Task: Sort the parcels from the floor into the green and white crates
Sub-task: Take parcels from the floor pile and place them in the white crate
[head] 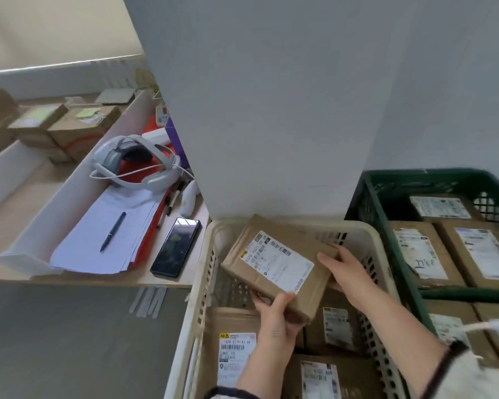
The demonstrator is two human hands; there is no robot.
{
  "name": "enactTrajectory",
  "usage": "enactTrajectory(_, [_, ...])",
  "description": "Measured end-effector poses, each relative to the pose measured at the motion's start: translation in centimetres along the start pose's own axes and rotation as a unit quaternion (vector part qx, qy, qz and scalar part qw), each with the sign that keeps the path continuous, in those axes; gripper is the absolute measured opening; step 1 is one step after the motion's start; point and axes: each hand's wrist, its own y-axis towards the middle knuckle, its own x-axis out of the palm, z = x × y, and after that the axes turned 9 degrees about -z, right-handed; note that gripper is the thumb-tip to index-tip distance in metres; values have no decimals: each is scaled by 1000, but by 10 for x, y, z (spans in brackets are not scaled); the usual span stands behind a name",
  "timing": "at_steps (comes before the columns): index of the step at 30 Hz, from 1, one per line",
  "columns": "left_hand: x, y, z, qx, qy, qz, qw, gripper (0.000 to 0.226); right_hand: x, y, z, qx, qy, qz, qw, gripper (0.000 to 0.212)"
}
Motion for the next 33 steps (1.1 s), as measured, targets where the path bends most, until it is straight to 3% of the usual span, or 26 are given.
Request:
enactTrajectory(4, [7,29,-9,19,-68,37,997,88,6,49,6,-2,6,-45,999,42])
enactTrajectory(10, [-5,59,-20,10,-157,119,980,72,22,99,17,34,-87,-116,989,39])
enactTrajectory(12, [-10,64,-23,15,-166,142,976,73,32,108,26,36,-115,-114,986,52])
enactTrajectory(14, [-12,69,-25,13,-156,161,974,74,39,115,35,33,-138,-105,984,60])
enactTrajectory(18, [-11,78,-31,-22,-109,196,974,80,47,122,46,25,-188,-99,977,49])
enactTrajectory(22, [-14,83,-36,-28,-74,212,974,86,45,127,54,42,-189,-95,977,56])
enactTrajectory(29, [-16,86,-36,-48,-30,202,978,72,46,123,59,38,-151,-76,985,38])
enactTrajectory(33, [-5,70,-21,-107,4,180,978,65,44,100,52,25,-136,-84,987,32])
